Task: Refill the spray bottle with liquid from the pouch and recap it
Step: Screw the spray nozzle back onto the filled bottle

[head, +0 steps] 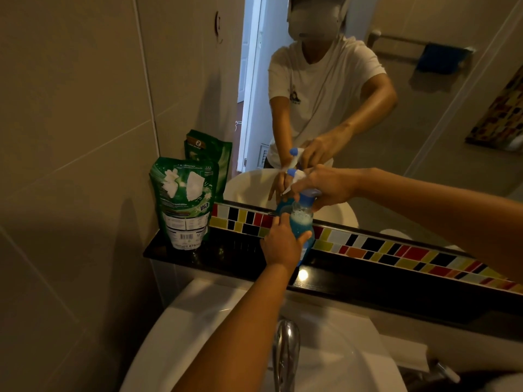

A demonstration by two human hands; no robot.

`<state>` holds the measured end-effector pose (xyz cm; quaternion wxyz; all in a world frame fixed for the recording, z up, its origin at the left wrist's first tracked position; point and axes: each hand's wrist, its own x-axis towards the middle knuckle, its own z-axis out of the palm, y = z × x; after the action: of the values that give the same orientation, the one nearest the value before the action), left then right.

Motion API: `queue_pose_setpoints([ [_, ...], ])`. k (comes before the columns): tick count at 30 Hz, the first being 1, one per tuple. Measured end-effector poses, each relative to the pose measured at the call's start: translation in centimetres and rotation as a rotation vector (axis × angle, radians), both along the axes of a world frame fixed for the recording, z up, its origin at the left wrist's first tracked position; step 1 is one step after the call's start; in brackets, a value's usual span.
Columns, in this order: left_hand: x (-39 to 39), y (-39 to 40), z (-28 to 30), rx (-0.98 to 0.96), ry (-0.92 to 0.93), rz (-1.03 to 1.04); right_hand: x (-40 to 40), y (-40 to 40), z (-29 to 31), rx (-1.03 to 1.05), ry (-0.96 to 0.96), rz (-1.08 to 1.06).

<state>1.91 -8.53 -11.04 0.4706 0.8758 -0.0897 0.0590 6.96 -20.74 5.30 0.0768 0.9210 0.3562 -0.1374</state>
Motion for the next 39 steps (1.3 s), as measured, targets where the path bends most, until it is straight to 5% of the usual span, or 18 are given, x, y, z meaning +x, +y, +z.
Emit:
queue_pose_setpoints([
  [39,-0.09,-0.21,0.04,0.035,0.025,0.011,0.02,-0.2,-0.72,0.149,-0.035,-0.058],
])
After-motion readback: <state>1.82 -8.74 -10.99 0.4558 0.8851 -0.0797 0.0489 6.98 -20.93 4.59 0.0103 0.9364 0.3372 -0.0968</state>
